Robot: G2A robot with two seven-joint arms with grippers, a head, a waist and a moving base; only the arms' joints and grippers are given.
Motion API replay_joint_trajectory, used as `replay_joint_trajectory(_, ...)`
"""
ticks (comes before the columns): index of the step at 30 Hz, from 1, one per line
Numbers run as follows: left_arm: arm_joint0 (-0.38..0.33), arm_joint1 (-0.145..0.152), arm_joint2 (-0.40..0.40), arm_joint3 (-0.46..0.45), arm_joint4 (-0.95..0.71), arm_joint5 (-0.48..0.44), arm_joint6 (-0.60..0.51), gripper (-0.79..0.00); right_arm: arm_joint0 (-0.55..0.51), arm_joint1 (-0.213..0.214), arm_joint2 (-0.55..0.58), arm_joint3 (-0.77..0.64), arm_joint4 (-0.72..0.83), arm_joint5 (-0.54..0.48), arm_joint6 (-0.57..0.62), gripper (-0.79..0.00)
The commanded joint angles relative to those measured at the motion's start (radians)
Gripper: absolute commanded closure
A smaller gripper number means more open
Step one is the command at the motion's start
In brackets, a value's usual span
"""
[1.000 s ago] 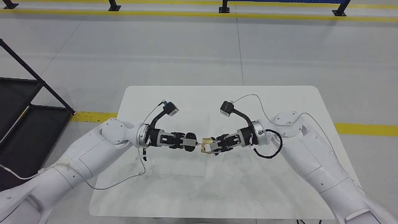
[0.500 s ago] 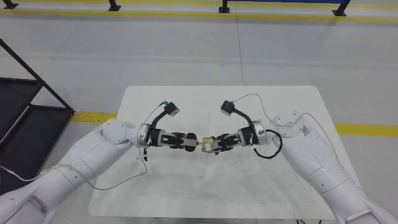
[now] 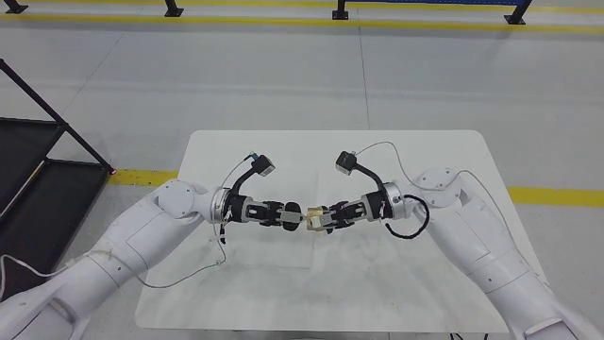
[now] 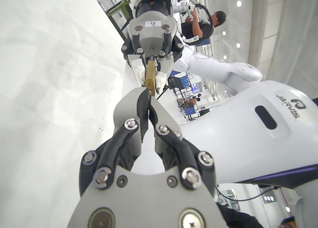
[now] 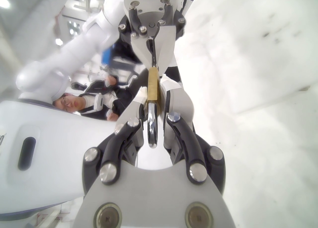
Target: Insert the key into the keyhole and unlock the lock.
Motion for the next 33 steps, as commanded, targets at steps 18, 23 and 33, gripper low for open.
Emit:
replay_joint_trajectory(18, 0.038, -0.015, -0.063, -0.024, 0.129, -0.066, 0.045, 0.000, 0.003, -0.004, -0.001, 0.016, 0.015, 0.013, 0.006, 0.000)
replay_joint_trajectory(23, 0.053, -0.016, -0.081, -0.035, 0.171, -0.090, 0.069, 0.000, 0.005, -0.006, -0.001, 0.023, 0.021, 0.016, 0.006, 0.000)
replay_joint_trajectory(33, 0.075, -0.015, -0.110, -0.061, 0.271, -0.153, 0.132, 0.000, 0.006, -0.008, -0.001, 0.033, 0.031, 0.017, 0.010, 0.000)
